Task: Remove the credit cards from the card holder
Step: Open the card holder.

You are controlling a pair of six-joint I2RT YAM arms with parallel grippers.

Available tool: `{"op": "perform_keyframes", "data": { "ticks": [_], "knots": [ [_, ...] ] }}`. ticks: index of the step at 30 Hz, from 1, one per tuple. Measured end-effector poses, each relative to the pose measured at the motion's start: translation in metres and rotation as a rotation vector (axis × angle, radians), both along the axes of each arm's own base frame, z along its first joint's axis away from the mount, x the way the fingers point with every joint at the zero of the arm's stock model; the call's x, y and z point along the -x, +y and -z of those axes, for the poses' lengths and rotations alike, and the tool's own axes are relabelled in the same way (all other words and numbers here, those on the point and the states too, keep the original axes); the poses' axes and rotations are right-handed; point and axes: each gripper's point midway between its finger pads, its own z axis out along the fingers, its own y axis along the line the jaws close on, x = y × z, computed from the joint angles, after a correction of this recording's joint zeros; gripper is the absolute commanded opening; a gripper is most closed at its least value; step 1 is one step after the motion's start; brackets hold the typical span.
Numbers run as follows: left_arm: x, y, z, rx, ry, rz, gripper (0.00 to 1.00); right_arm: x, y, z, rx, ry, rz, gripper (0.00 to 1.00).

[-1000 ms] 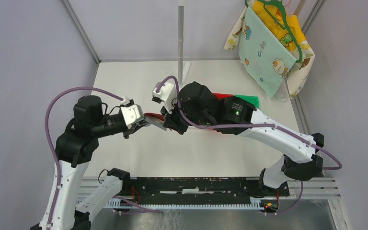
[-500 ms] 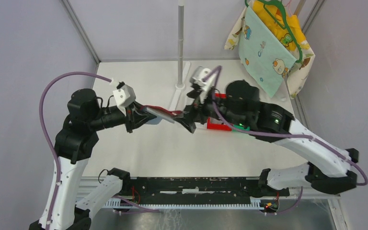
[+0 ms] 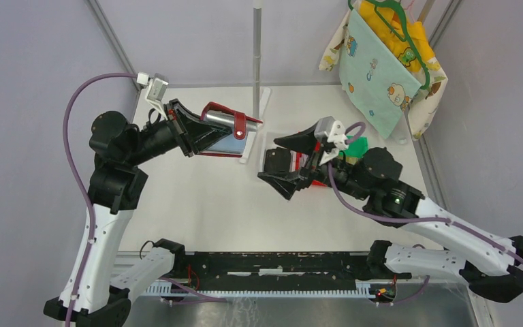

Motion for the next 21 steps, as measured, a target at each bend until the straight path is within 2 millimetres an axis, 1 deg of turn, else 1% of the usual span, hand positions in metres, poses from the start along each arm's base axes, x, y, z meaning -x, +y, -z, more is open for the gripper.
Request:
{"op": "perform_keyframes", "data": {
  "ticks": [3, 5, 8, 11, 13, 21],
  "knots": [
    [0.002, -0.002, -0.008, 0.047, 0.044, 0.010, 0.02, -0.012, 0.018, 0.013, -0.005, 0.043, -0.034, 0.98],
    [0.006, -0.001, -0.014, 0.070, 0.056, 0.016, 0.02, -0.020, 0.023, 0.019, -0.033, 0.077, -0.056, 0.98],
    [0.013, 0.000, -0.022, 0.096, 0.057, 0.024, 0.02, -0.025, 0.027, 0.020, -0.104, 0.126, -0.104, 0.98],
    [0.019, 0.001, -0.025, 0.108, 0.058, 0.030, 0.02, -0.022, 0.033, 0.014, -0.186, 0.165, -0.178, 0.95],
    [0.020, 0.001, -0.026, 0.113, 0.060, 0.032, 0.02, -0.018, 0.040, 0.009, -0.231, 0.187, -0.238, 0.91],
    [0.021, 0.001, -0.027, 0.117, 0.065, 0.029, 0.02, -0.004, 0.058, -0.003, -0.354, 0.258, -0.433, 0.78]
  ]
}}
